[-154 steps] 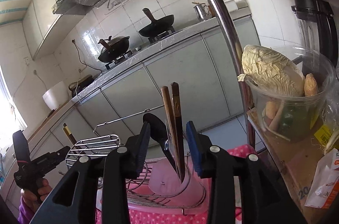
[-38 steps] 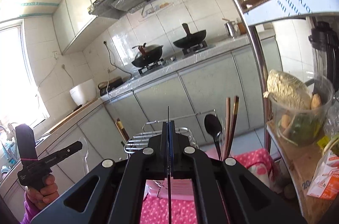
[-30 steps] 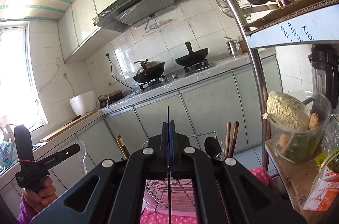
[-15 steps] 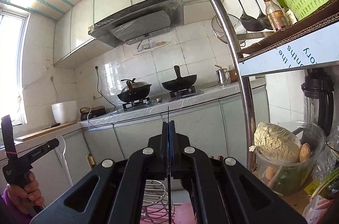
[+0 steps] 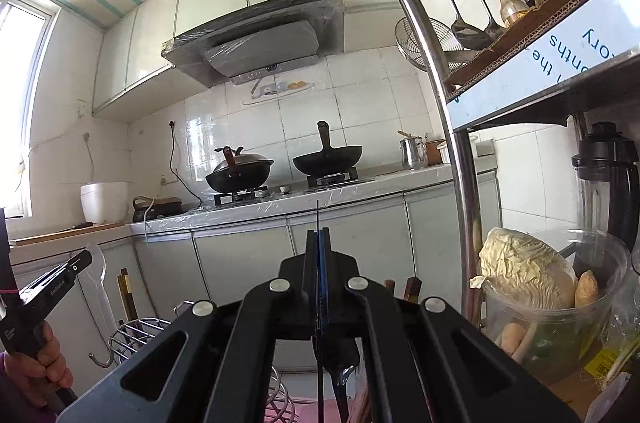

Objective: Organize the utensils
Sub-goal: 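Drop the clear spoon into the pink cup with the left tool while the right tool drops the chopstick in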

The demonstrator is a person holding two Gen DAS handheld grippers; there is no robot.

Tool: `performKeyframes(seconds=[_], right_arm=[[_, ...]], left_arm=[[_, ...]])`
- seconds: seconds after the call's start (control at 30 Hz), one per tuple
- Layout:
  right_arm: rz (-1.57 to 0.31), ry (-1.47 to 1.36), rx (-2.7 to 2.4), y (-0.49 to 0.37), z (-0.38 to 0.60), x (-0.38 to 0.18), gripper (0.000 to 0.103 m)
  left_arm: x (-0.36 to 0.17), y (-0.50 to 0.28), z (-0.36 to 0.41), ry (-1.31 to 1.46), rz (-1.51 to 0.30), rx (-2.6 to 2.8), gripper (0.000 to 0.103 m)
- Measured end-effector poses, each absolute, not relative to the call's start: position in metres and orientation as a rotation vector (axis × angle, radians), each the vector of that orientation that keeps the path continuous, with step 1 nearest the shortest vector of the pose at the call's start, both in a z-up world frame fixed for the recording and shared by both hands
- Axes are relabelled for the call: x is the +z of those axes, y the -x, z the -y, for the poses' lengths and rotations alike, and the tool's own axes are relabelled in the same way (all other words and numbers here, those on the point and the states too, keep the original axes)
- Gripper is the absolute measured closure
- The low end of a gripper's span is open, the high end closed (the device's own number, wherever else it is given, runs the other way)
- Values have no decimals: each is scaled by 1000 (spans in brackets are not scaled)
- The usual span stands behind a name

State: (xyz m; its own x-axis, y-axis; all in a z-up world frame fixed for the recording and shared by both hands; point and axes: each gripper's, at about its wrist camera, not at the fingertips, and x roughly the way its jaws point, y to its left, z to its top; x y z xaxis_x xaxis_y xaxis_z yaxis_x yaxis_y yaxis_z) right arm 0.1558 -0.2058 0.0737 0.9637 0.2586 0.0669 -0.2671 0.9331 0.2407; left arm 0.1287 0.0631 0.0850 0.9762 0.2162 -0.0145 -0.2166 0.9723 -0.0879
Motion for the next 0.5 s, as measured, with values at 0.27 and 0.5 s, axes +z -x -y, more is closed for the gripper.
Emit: performKeyframes(seconds=[0.27,0.5], right_arm=[[-2,-266,258,-155,211,49,102],[-70,-304,242,-150,220,26,102]], left_arm=[[57,-124,-47,46,-48,161,102],[43,-121,-45,59,-100,129,102]])
